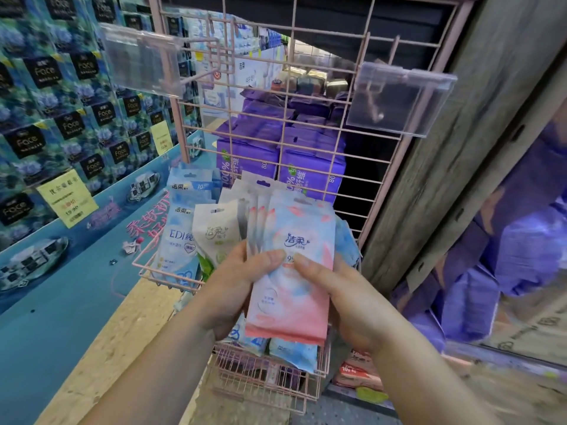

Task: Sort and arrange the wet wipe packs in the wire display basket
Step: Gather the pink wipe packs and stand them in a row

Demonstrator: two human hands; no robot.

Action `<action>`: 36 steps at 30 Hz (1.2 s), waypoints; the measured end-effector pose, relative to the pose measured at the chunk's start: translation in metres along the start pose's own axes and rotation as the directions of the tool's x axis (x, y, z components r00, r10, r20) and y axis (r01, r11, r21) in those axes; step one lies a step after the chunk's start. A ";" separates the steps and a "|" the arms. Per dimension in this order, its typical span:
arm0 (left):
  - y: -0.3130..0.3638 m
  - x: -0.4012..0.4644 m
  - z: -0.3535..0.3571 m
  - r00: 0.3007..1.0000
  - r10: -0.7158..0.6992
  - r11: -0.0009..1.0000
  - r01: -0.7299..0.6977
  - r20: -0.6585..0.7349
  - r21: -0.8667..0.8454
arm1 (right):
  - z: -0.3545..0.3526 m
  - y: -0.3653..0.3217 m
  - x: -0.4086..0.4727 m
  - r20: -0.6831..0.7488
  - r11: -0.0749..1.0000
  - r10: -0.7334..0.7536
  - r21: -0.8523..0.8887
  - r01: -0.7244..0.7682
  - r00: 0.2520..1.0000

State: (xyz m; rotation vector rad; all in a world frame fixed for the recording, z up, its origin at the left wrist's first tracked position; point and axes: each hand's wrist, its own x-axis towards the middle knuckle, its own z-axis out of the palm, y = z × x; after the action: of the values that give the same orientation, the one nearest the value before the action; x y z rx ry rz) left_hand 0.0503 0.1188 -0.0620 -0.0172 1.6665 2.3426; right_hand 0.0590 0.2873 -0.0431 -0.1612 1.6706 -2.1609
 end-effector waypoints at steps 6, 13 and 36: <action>0.021 0.018 0.007 0.992 0.075 0.980 -0.093 0.104 0.178 | -0.024 -0.004 0.008 0.003 0.942 -0.292 -0.172 0.289 0.956; 0.013 0.027 0.014 0.968 0.123 0.885 -0.208 0.221 0.418 | -0.050 0.006 0.004 0.027 0.757 -0.405 -0.551 0.352 0.914; -0.011 0.030 0.001 0.992 0.094 0.779 -0.125 0.083 0.614 | -0.087 -0.008 0.045 -0.282 0.311 -0.261 -0.930 -0.196 0.923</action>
State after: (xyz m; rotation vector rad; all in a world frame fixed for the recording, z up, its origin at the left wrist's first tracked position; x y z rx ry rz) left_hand 0.0239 0.1296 -0.0765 0.2683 2.3819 1.7249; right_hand -0.0127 0.3498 -0.0670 -0.0798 3.0370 -0.8603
